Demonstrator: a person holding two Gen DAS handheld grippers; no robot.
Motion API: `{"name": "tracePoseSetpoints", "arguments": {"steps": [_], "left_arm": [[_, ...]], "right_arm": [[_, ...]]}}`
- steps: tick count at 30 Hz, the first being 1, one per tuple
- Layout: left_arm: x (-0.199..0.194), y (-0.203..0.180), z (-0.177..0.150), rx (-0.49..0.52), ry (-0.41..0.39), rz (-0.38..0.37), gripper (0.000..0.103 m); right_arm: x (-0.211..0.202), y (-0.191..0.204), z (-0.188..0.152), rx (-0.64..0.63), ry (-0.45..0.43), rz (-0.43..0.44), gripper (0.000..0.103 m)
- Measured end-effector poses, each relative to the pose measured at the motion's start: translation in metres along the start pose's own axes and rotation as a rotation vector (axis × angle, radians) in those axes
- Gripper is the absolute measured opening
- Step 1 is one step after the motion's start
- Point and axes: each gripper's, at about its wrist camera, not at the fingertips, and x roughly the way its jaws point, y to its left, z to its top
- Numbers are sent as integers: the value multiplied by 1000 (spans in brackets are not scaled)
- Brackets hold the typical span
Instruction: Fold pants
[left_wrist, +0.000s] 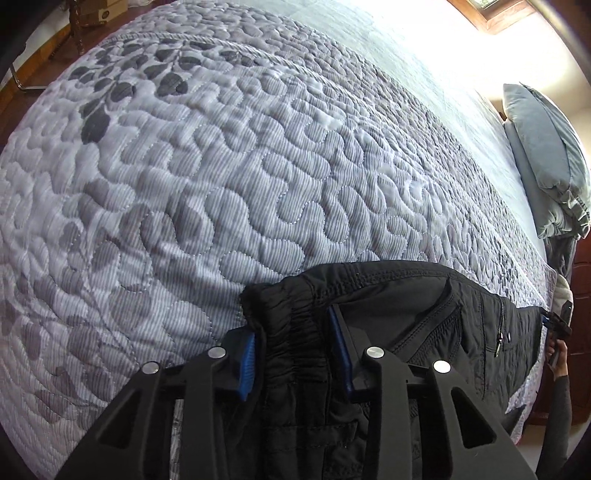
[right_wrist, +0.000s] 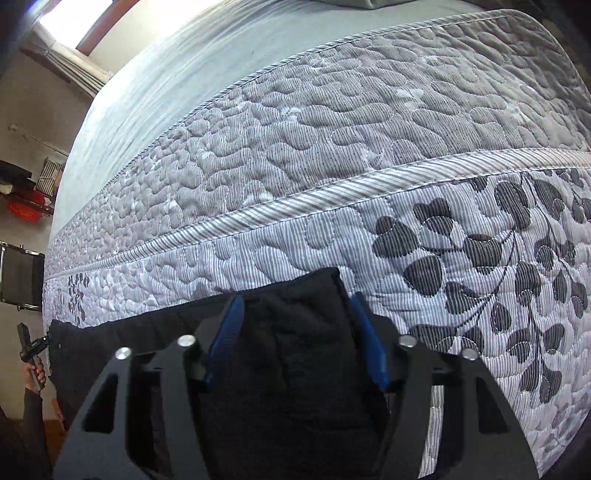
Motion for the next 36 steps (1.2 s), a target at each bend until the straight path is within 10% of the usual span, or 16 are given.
{"name": "tracePoseSetpoints", "arguments": {"steps": [1, 4, 17, 36], "left_arm": [[-1, -2, 0, -1, -8, 8, 30], [-8, -7, -2, -8, -46, 38, 13], [-103, -32, -24, 16, -225, -66, 12], [-225, -22, -173, 91, -447, -233, 12]], "right_arm": [[-3, 0, -1, 1, 0, -1, 20], [-21, 3, -8, -7, -37, 7, 9], [-174, 38, -79, -45, -269, 9, 6], [-275, 6, -348, 109, -559, -13, 6]]}}
